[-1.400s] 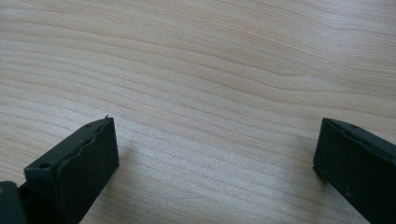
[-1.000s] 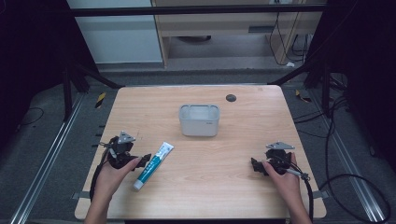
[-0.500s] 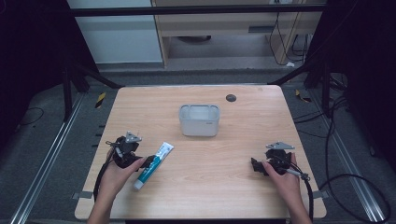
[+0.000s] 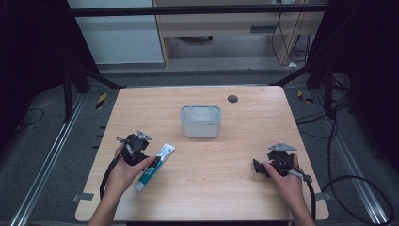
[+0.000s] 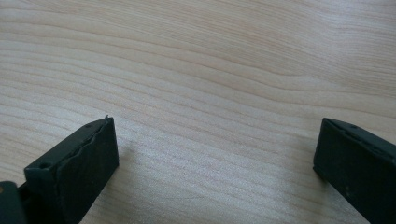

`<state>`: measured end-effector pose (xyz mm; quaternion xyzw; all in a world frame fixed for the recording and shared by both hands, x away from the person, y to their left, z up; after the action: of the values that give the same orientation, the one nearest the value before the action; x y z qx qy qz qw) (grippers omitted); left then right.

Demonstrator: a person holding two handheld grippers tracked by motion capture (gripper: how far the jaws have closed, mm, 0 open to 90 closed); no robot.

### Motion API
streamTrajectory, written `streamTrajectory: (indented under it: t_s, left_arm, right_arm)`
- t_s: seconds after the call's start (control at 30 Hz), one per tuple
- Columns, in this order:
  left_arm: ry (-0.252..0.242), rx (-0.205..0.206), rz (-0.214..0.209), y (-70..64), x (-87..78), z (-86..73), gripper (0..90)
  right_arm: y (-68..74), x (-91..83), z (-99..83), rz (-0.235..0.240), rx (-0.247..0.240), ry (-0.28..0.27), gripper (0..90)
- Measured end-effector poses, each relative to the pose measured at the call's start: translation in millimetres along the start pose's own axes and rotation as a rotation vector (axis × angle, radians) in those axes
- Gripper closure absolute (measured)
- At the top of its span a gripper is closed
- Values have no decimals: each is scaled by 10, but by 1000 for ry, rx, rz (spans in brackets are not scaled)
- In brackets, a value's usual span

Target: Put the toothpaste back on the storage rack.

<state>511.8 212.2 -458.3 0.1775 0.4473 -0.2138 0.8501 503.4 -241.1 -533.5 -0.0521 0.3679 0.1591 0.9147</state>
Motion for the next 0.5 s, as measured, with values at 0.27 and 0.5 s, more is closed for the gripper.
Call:
streamTrajectory:
  t_s: [0.27,0.5]
  left_arm:
    - [75,26,-30,-133,220,6,219]
    - [101,7,-34,-116,324,27,300]
  right_arm:
    - [0,0,0,0,0,0,3]
    - [0,0,0,0,0,0,3]
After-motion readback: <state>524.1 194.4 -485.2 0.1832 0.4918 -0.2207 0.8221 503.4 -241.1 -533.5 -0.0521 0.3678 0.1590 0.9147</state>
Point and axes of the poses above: each handheld gripper's, and its own axes: x roughly forward along the jaws, z roughly out of its top, y roughly to its left, the point moved 3 cm from there along x, roughly forward along the jaws, and after that the axes turned 2 degrees about z, right-handed, at the moved point
